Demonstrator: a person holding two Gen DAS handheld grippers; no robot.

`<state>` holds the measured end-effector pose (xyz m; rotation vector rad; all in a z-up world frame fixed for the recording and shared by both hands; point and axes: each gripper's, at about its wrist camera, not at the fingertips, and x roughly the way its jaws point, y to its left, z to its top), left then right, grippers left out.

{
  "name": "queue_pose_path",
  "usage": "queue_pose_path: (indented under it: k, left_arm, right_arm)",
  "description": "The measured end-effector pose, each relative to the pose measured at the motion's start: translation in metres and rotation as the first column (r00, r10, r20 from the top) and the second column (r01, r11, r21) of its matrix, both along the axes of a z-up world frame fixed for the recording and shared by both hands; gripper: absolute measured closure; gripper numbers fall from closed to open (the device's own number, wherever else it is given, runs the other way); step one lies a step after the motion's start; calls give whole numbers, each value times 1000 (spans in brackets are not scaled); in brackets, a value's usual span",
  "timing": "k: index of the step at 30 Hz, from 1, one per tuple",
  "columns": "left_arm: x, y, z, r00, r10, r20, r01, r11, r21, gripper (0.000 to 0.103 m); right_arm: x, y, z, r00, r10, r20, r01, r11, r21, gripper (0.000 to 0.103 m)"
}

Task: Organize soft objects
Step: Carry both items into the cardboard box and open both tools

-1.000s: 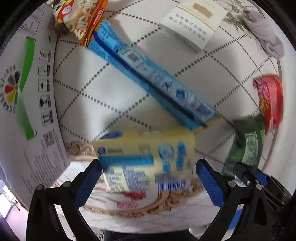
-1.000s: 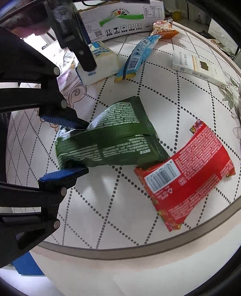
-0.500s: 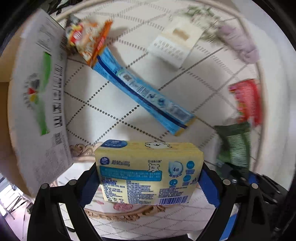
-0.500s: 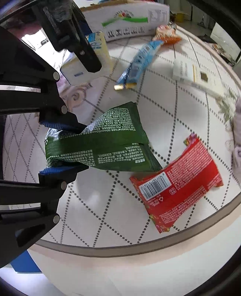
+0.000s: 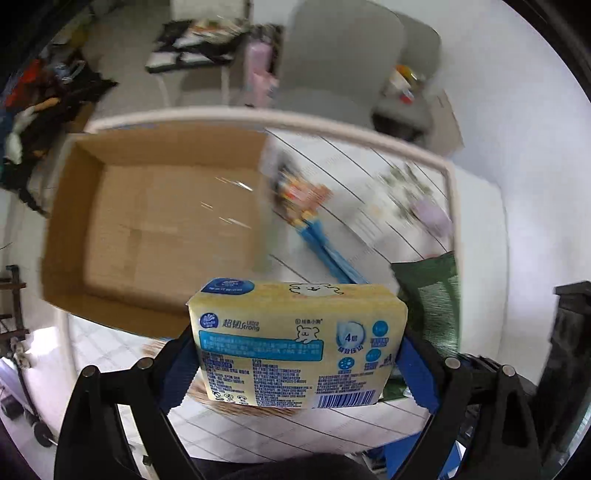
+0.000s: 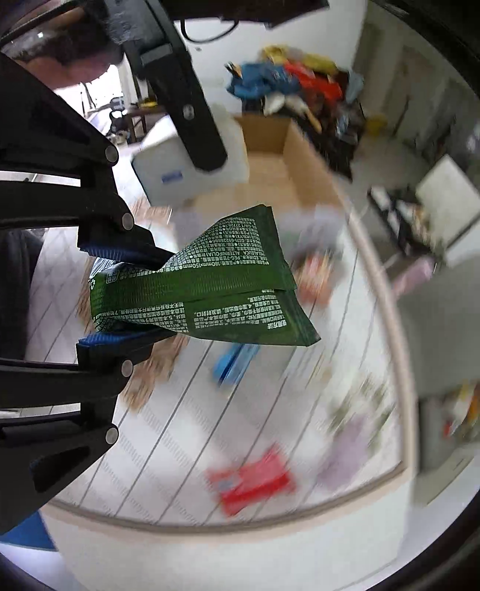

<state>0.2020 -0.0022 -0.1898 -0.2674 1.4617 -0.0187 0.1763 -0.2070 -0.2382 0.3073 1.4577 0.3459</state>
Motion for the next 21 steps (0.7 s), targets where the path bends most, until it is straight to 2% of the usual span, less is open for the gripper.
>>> queue_pose_path:
  k: [4, 9, 13, 21]
  left_arm:
    - [16, 58, 2, 999, 50, -3, -50, 998, 28, 9]
    - [49, 118, -29, 997, 53, -52, -51, 998, 42, 9]
    - [75, 147, -65, 994, 15, -112, -11, 999, 35, 9]
    - [122, 173, -141, 975, -55, -213, 59, 998, 10, 9]
  right_arm:
    - [22, 55, 25, 999, 25, 40, -25, 1000, -2, 71]
    - [55, 131, 14, 999, 19, 29, -18, 999, -45, 71]
    - [86, 173, -28, 1000, -13, -14, 12, 996, -85, 71]
    - [121, 208, -114, 997, -35, -74, 21, 984, -178, 71]
